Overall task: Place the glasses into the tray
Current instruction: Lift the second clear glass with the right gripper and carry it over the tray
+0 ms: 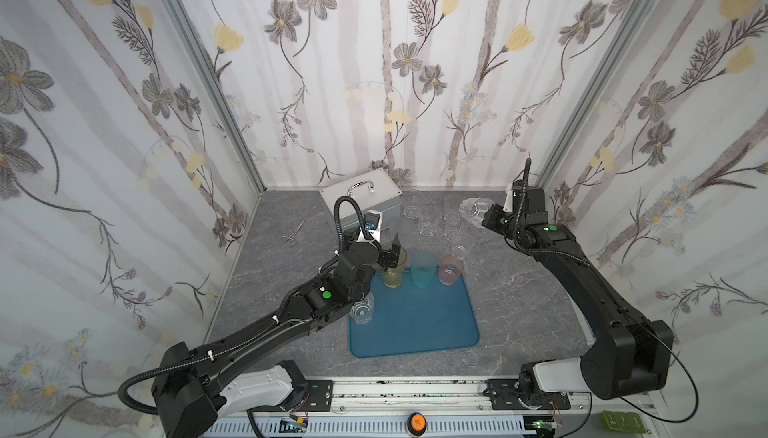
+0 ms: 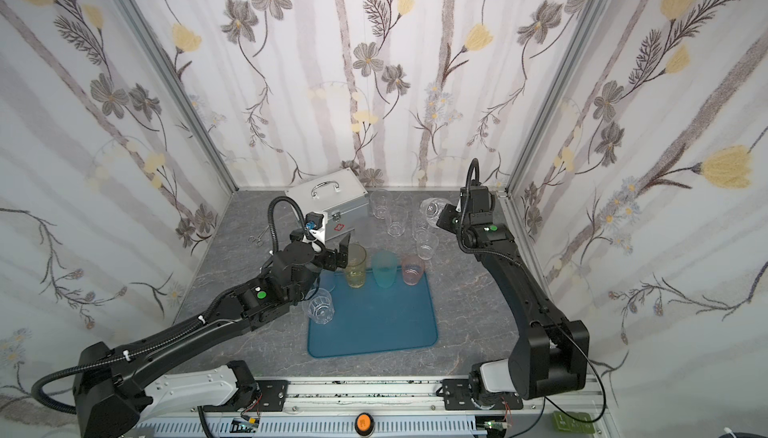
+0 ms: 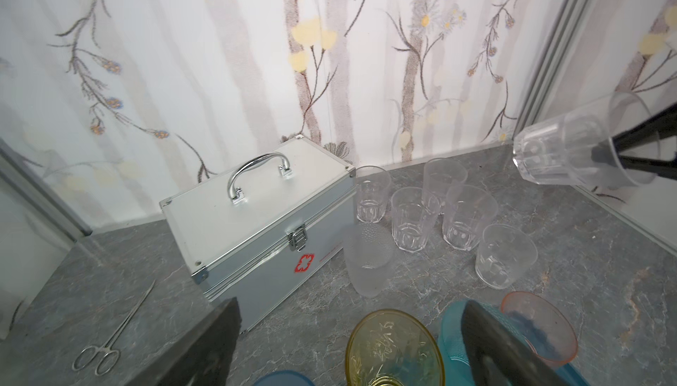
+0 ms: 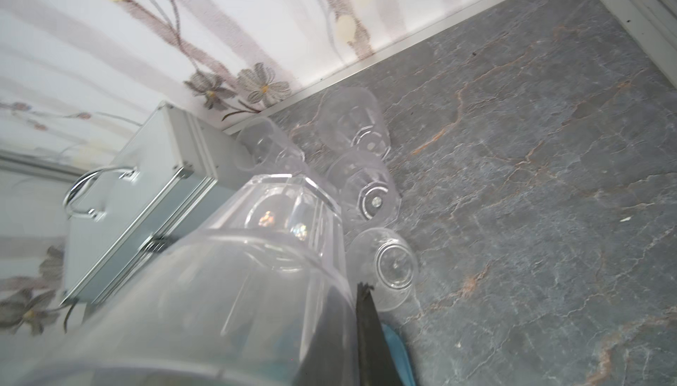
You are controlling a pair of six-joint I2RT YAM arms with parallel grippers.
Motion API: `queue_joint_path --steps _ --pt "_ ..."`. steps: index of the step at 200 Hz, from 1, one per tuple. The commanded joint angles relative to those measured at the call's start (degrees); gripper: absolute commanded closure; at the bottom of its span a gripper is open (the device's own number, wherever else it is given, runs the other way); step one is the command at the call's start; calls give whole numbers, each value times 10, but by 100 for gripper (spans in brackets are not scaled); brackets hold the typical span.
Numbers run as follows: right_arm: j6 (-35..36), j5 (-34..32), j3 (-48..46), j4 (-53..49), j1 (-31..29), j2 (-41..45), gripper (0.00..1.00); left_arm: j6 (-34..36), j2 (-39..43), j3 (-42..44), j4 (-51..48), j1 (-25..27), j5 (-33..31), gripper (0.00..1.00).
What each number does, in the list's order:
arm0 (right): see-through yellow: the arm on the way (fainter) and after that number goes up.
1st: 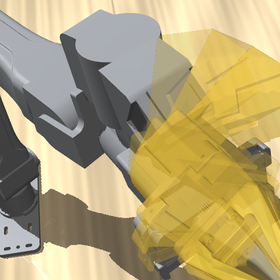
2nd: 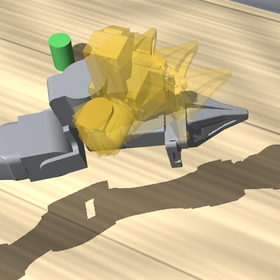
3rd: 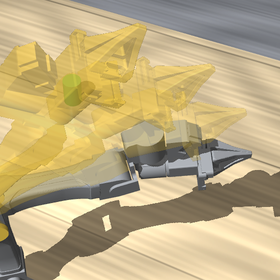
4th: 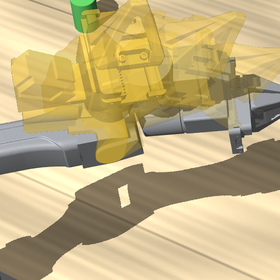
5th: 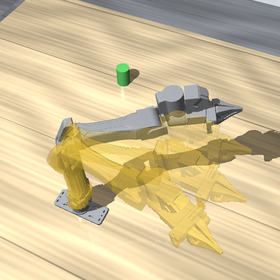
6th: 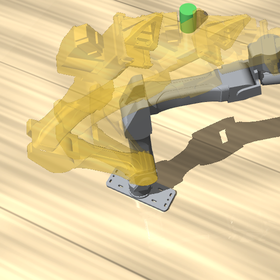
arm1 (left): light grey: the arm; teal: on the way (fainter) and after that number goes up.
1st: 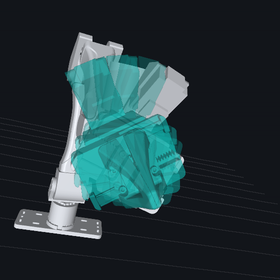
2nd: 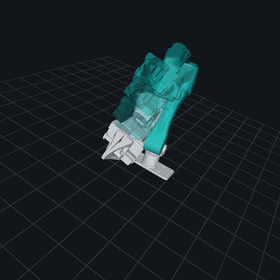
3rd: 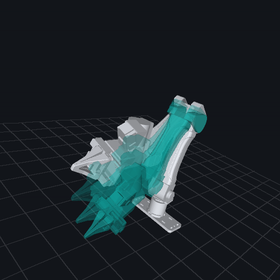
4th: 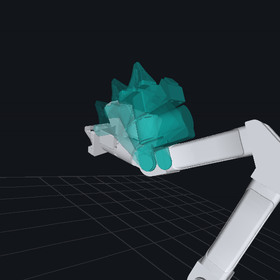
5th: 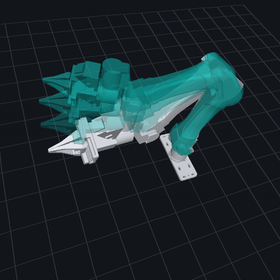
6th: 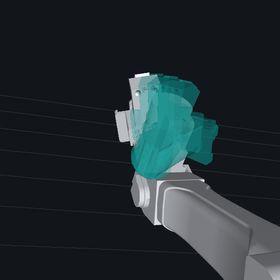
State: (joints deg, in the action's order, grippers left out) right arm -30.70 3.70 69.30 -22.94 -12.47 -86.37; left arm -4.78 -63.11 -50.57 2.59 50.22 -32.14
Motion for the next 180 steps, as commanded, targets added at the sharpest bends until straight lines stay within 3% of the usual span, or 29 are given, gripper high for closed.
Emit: queue_joint_path --steps 1,30,46,72,127,180 --pt "19 -5 -11 -32 -32 29 100 -56 29 9 -55 -11 -10 4" --pt "46 72 -8 -82 -70 43 100 -79 59 18 -73 -21 9 5" --pt "71 78 12 -135 -101 35 100 -90 65 21 -83 -22 18 5" --pt "88 44 34 -210 -176 23 100 -110 67 24 -113 -22 28 6" --pt "47 -29 21 -272 -317 -7 100 -161 108 68 -157 -22 64 7" --pt "25 -69 54 -258 -413 -137 100 -180 129 125 -157 -23 65 6"
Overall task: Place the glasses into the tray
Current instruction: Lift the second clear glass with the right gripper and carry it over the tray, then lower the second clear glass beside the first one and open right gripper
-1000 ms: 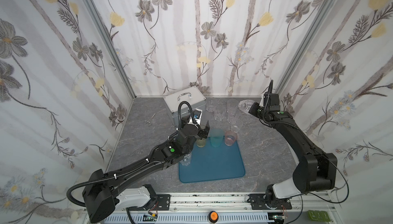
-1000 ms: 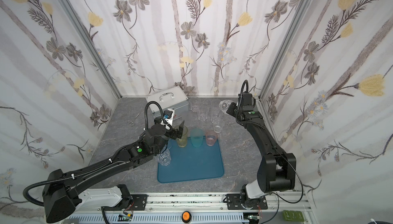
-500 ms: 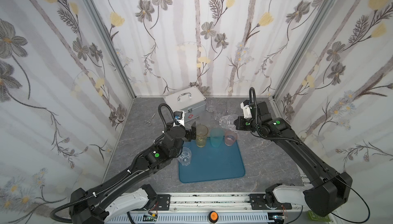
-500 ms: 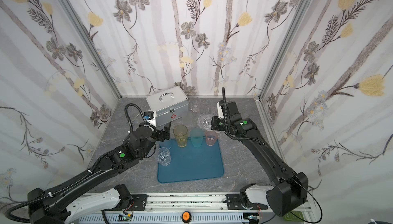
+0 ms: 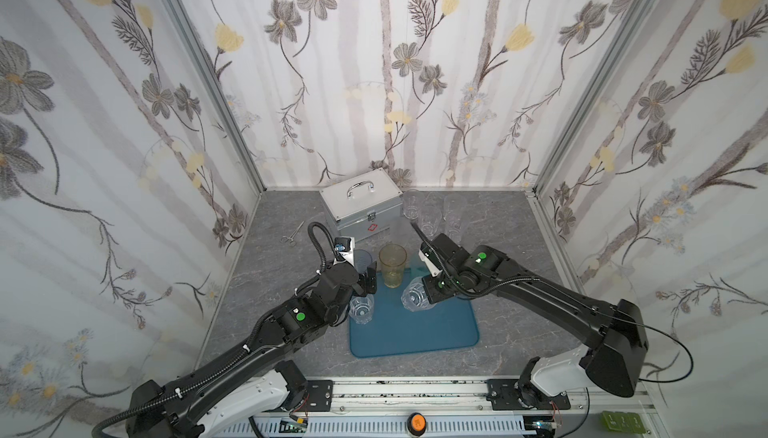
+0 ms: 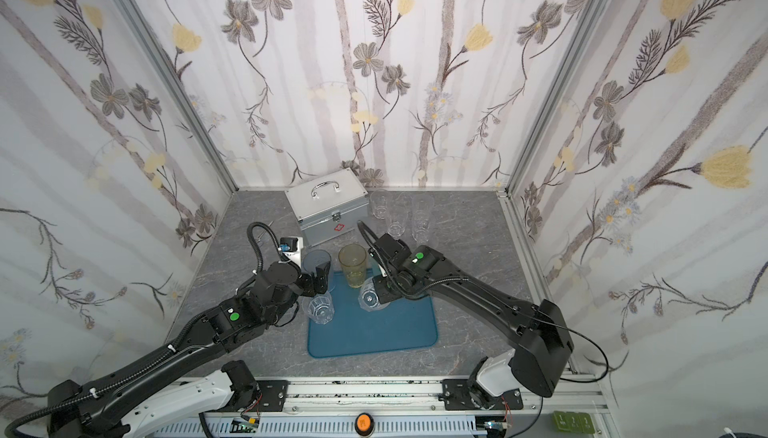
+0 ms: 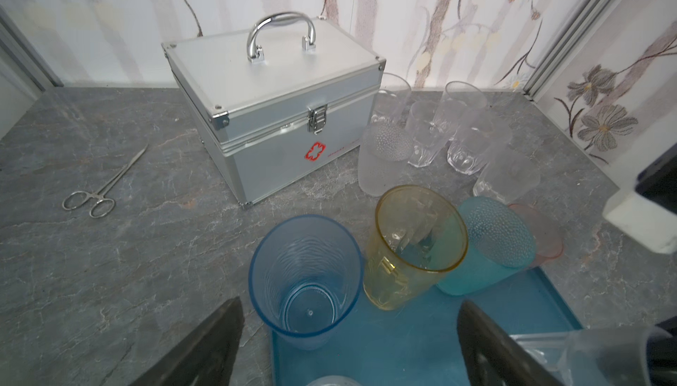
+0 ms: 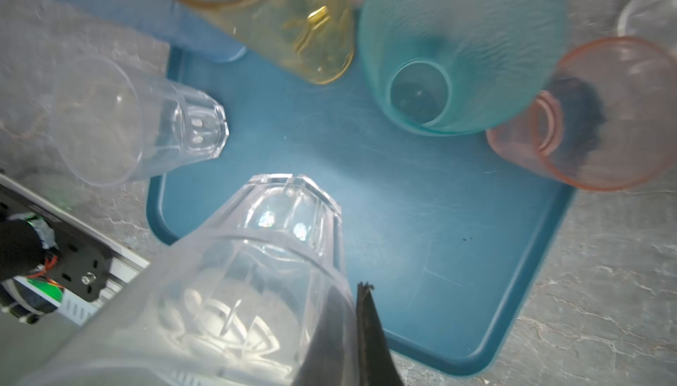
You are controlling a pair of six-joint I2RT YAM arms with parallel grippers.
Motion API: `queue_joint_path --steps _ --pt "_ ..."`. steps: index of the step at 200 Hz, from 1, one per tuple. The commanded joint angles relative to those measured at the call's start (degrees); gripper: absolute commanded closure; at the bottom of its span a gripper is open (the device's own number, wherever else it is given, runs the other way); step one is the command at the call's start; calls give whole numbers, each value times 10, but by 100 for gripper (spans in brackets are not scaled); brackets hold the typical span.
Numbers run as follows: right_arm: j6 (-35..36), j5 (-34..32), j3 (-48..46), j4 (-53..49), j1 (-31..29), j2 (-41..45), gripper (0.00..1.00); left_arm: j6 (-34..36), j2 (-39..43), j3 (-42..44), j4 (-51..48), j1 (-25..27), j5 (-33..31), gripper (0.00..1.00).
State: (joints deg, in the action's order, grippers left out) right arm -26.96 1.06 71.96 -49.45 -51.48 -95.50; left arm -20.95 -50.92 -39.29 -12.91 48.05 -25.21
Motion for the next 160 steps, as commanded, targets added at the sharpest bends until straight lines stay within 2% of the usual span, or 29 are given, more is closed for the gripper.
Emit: queue_joint_path --steps 1,50,93,160 --pt "-12 -44 29 7 -24 -49 100 -18 7 13 -1 -2 -4 6" --pt "10 -84 86 -26 -53 -146 100 -10 22 35 -1 -15 -2 5" --pt "21 -96 125 -42 -56 -186 100 -9 22 40 0 -24 7 5" --pt "26 -88 135 -33 -56 -219 99 -8 21 44 3 -30 13 5"
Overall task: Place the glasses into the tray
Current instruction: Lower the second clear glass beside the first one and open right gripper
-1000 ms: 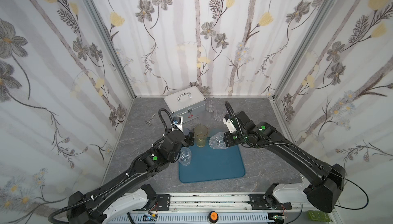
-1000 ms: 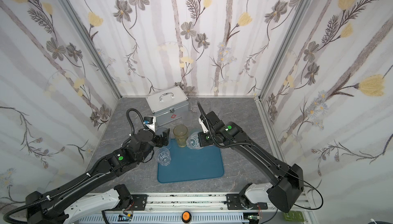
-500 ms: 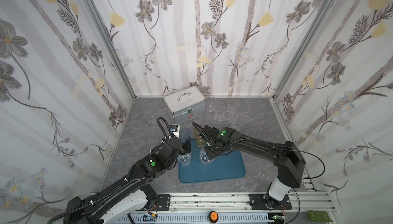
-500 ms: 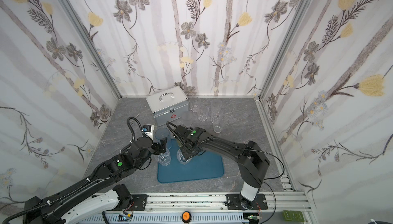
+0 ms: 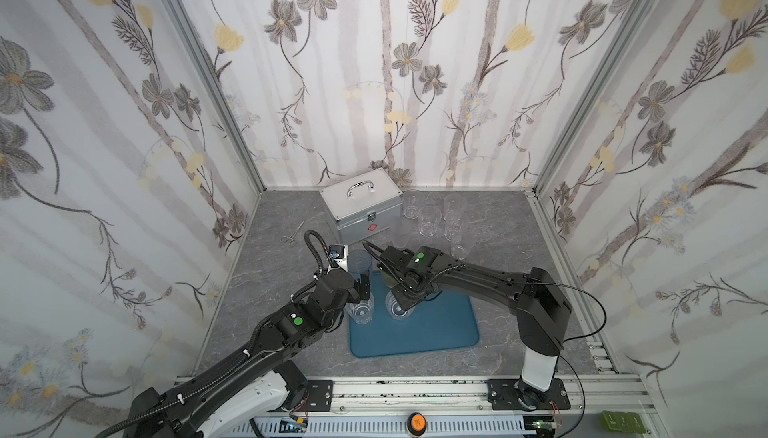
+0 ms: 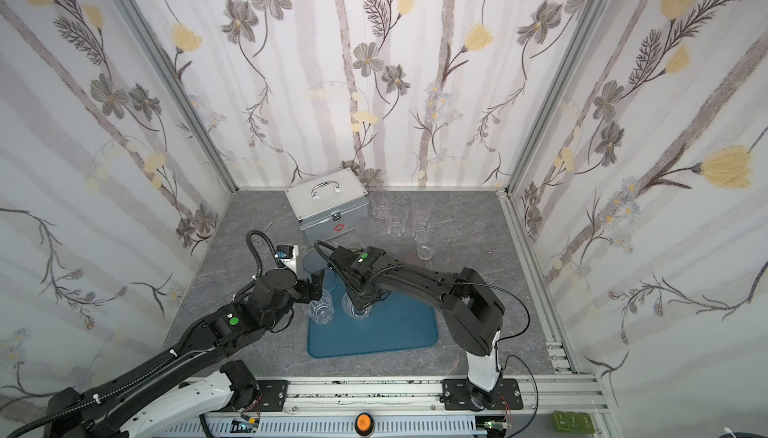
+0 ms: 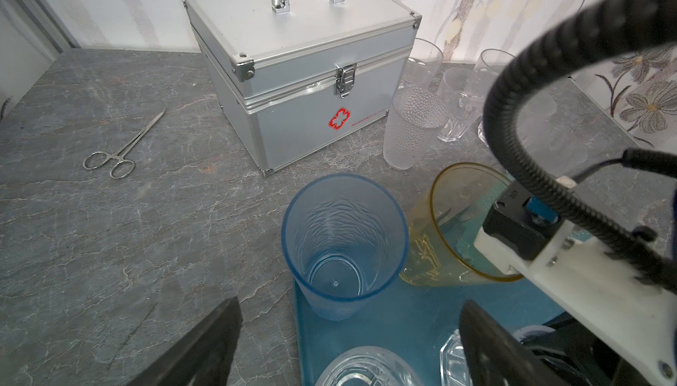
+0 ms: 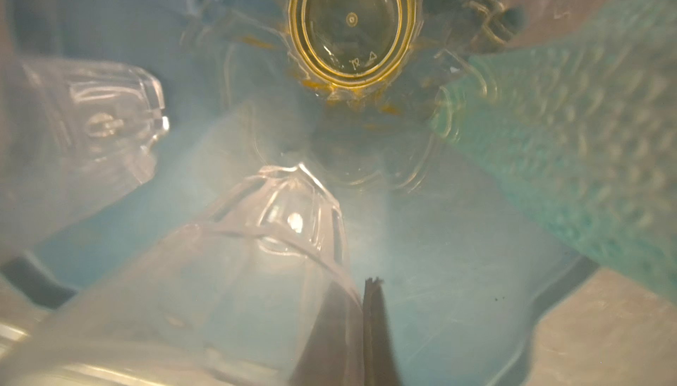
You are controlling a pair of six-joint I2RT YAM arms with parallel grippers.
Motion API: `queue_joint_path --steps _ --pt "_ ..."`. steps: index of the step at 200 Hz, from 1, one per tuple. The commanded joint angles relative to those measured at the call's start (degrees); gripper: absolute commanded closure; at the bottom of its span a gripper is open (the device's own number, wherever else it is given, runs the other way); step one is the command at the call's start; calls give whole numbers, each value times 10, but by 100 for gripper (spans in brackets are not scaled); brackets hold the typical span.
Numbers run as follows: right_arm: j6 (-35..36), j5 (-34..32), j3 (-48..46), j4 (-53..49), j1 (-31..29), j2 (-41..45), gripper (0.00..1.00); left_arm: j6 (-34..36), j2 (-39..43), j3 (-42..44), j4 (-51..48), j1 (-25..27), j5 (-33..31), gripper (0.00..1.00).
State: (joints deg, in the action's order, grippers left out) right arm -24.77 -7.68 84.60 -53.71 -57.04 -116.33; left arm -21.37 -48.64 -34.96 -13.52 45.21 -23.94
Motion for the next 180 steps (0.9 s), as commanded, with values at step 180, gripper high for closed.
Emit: queue_joint_path --steps 180 --pt "0 30 17 6 -5 16 73 0 -7 -12 13 -2 5 5"
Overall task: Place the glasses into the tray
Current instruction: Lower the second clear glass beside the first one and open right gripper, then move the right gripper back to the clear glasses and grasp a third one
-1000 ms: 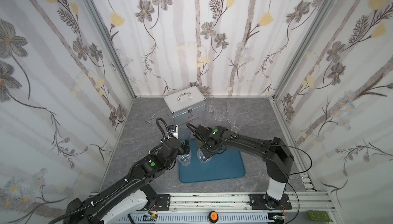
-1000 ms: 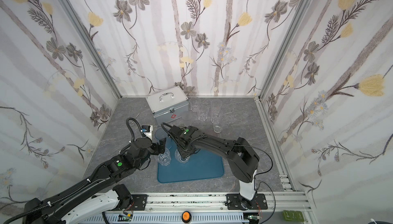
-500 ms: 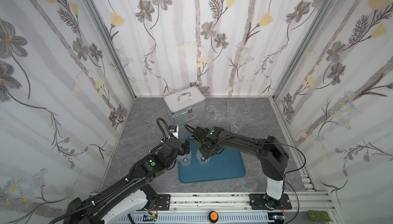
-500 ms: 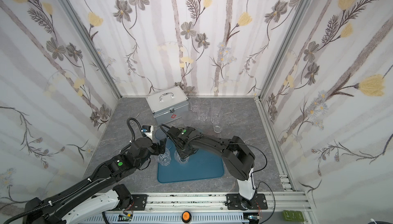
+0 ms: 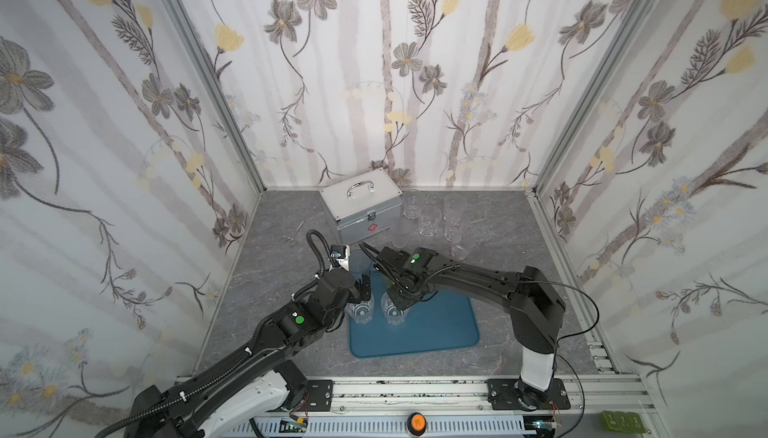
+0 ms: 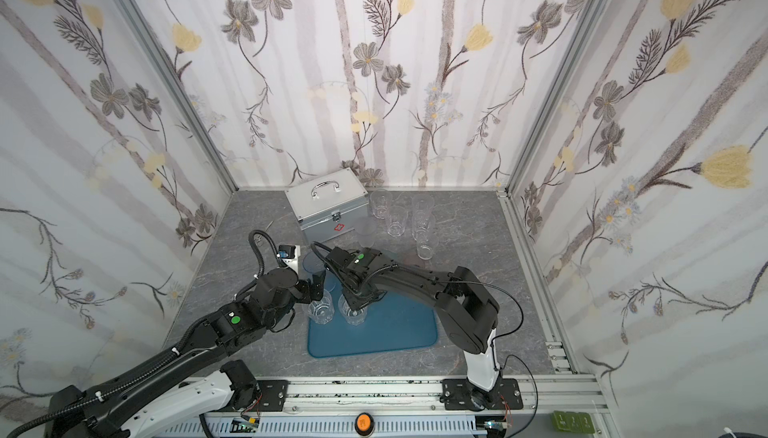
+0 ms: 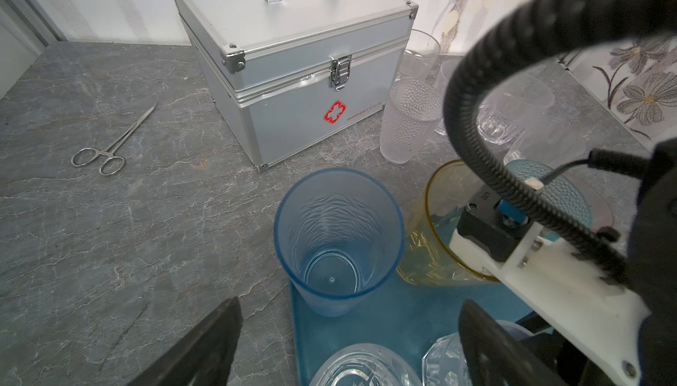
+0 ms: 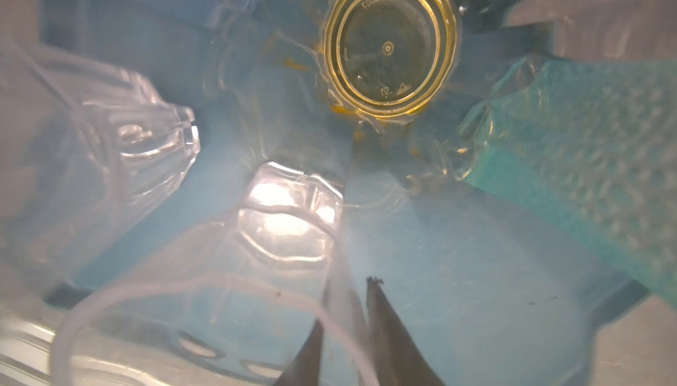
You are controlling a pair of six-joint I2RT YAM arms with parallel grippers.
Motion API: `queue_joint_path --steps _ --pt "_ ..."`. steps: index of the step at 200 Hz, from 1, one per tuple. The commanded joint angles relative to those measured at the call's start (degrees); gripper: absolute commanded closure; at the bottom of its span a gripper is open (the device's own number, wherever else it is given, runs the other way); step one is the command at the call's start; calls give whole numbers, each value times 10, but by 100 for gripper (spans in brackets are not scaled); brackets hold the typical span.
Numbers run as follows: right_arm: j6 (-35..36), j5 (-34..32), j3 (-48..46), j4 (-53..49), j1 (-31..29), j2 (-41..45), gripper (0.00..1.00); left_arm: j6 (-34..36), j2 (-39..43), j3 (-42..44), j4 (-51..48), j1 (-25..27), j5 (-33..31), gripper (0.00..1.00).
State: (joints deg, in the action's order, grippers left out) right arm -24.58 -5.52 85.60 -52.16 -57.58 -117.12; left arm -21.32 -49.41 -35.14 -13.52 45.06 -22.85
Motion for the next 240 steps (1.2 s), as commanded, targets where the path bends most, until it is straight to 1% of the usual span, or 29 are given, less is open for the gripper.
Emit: queue_joint_path --steps 1,23,45,58,69,74,106,127,141,152,171,202,240 --pt "-2 8 8 -11 0 25 73 0 1 -11 13 -1 -6 5" --pt "7 10 18 -37 9 65 69 6 1 -27 13 -1 -15 5" --pt "30 18 31 -54 42 115 67 19 -10 -55 16 0 -32 6" --pt "45 17 40 -48 73 142 66 39 -26 -73 30 0 -37 6" --pt "53 13 48 -34 101 156 65 63 -43 -84 61 1 -38 6" --pt "56 12 49 -21 131 162 64 75 -52 -87 80 2 -36 6" --pt "50 8 25 93 236 169 60 156 -129 -116 209 25 -10 6" --pt "31 7 21 155 301 156 56 240 -187 -125 301 58 -3 5" --pt "19 6 20 189 343 139 55 284 -223 -140 331 74 9 4" --pt "12 8 20 212 375 119 54 303 -254 -154 340 81 14 4" --pt "6 21 35 224 418 67 54 313 -287 -171 343 85 25 3" --pt "7 37 62 230 454 -6 55 340 -312 -178 343 91 44 3" --pt "7 54 92 237 467 -60 55 368 -327 -177 343 93 60 2"
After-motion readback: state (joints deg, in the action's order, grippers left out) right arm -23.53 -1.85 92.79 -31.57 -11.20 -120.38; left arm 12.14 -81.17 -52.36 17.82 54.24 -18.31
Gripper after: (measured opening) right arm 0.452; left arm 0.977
